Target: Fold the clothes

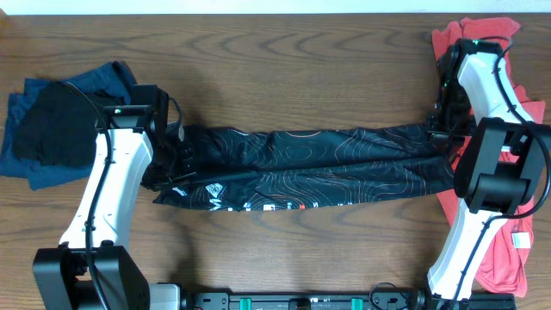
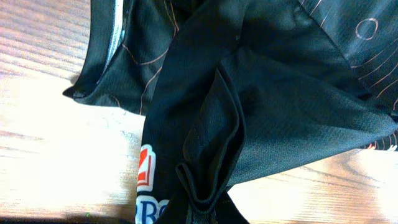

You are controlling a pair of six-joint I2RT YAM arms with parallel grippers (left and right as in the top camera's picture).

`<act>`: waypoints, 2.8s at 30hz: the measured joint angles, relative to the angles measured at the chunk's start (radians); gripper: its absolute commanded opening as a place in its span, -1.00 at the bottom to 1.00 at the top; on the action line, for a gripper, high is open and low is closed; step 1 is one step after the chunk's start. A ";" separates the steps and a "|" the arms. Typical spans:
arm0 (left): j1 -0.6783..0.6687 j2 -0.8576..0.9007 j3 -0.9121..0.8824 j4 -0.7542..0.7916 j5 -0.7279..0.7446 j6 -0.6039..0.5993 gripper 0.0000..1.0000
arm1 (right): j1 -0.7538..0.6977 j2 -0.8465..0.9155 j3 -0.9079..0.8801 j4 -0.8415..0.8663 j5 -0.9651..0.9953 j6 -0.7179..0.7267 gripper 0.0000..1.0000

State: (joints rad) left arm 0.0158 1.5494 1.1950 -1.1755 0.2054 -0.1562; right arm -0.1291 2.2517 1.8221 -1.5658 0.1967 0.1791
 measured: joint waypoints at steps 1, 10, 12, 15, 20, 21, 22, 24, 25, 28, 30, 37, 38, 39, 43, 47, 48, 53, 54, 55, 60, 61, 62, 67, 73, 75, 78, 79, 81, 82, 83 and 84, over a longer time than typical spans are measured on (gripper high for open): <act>0.000 0.000 0.000 -0.005 0.000 0.000 -0.88 | 0.000 0.000 -0.016 0.012 0.001 0.000 -0.83; 0.000 0.000 -0.007 0.147 0.000 0.000 -0.88 | 0.000 0.000 -0.050 0.148 0.003 0.000 -0.77; 0.000 0.000 -0.011 0.195 0.000 0.000 -0.88 | 0.000 0.000 -0.050 0.166 0.003 0.000 -0.74; -0.006 0.000 -0.021 0.263 -0.001 0.000 -0.88 | 0.000 0.000 -0.050 0.183 0.003 0.000 -0.73; -0.047 0.000 -0.074 0.356 -0.003 0.000 -0.88 | 0.000 -0.001 -0.050 0.201 0.006 0.000 -0.72; -0.061 0.000 -0.088 0.376 -0.003 0.000 -0.88 | 0.000 -0.001 -0.050 0.202 0.006 0.000 -0.73; -0.076 0.001 -0.105 0.404 -0.003 0.000 -0.88 | 0.000 -0.001 -0.050 0.203 0.006 0.000 -0.73; -0.104 0.005 -0.136 0.447 -0.003 0.000 -0.88 | 0.000 -0.001 -0.050 0.207 0.006 0.000 -0.73; -0.118 0.009 -0.152 0.472 -0.003 0.000 -0.88 | 0.000 -0.001 -0.050 0.209 0.006 0.000 -0.72; -0.145 0.020 -0.186 0.536 -0.012 0.000 -0.85 | 0.000 -0.001 -0.050 0.213 0.006 0.000 -0.72; -0.148 0.022 -0.198 0.561 -0.035 0.000 -0.80 | 0.000 -0.001 -0.050 0.214 0.006 0.000 -0.72; -0.148 0.023 -0.203 0.596 -0.157 0.008 -0.11 | 0.000 -0.001 -0.050 0.217 0.005 0.002 -0.46; -0.148 0.023 -0.203 0.603 -0.172 0.006 -0.09 | -0.001 -0.001 -0.050 0.218 0.006 -0.001 -0.45; -0.148 0.023 -0.203 0.612 -0.187 0.003 -0.02 | -0.002 -0.001 -0.050 0.218 0.006 0.000 -0.45; -0.148 0.023 -0.203 0.629 -0.218 0.005 0.15 | -0.016 -0.001 -0.050 0.219 0.005 0.000 -0.46; -0.148 0.023 -0.203 0.650 -0.251 0.004 0.28 | -0.050 -0.001 -0.050 0.220 0.003 0.000 -0.46; -0.148 0.023 -0.203 0.654 -0.265 0.004 0.28 | -0.064 -0.001 -0.050 0.220 0.002 0.000 -0.46; -0.148 0.023 -0.202 0.656 -0.289 0.003 0.16 | -0.120 -0.001 -0.050 0.220 0.003 -0.002 -0.51; -0.148 0.023 -0.201 0.653 -0.278 -0.001 0.05 | -0.129 -0.001 -0.050 0.220 0.001 -0.005 -0.58; -0.148 0.023 -0.201 0.647 -0.257 -0.003 -0.07 | -0.137 -0.001 -0.050 0.220 -0.003 -0.010 -0.65; -0.148 0.023 -0.201 0.591 -0.118 -0.009 -0.24 | -0.167 -0.001 -0.050 0.230 -0.066 -0.027 -0.97; -0.148 0.023 -0.201 0.583 -0.095 -0.009 -0.24 | -0.171 -0.001 -0.050 0.235 -0.083 -0.032 -0.98; -0.148 0.023 -0.201 0.576 -0.077 -0.011 -0.24 | -0.176 -0.001 -0.051 0.243 -0.099 -0.039 -0.97; -0.148 0.023 -0.209 0.549 -0.030 -0.014 -0.24 | -0.187 -0.002 -0.089 0.275 -0.138 -0.063 -0.97; -0.148 0.023 -0.221 0.547 -0.017 -0.023 -0.24 | -0.196 -0.029 -0.201 0.366 -0.145 -0.072 -0.95; -0.148 0.023 -0.221 0.547 -0.016 -0.023 -0.24 | -0.203 -0.049 -0.235 0.392 -0.132 -0.073 -0.95; -0.148 0.023 -0.221 0.545 -0.013 -0.023 -0.24 | -0.224 -0.064 -0.262 0.409 -0.076 -0.053 -0.93; -0.148 0.023 -0.221 0.542 -0.012 -0.023 -0.24 | -0.238 -0.064 -0.263 0.410 -0.046 -0.040 -0.91; -0.148 0.023 -0.221 0.534 -0.009 -0.023 -0.24 | -0.270 -0.064 -0.262 0.415 0.002 -0.019 -0.88; -0.148 0.023 -0.221 0.531 -0.009 -0.023 -0.24 | -0.287 -0.063 -0.261 0.416 0.018 -0.014 -0.87; -0.148 0.023 -0.221 0.529 -0.009 -0.023 -0.24 | -0.314 -0.061 -0.257 0.413 0.033 -0.003 -0.85; -0.148 0.023 -0.221 0.528 -0.009 -0.023 -0.24 | -0.338 -0.056 -0.250 0.410 0.043 0.005 -0.83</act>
State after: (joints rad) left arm -0.1322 1.5719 0.9737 -0.6472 0.1967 -0.1795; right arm -0.4675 2.1952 1.5723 -1.1557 0.2394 0.1841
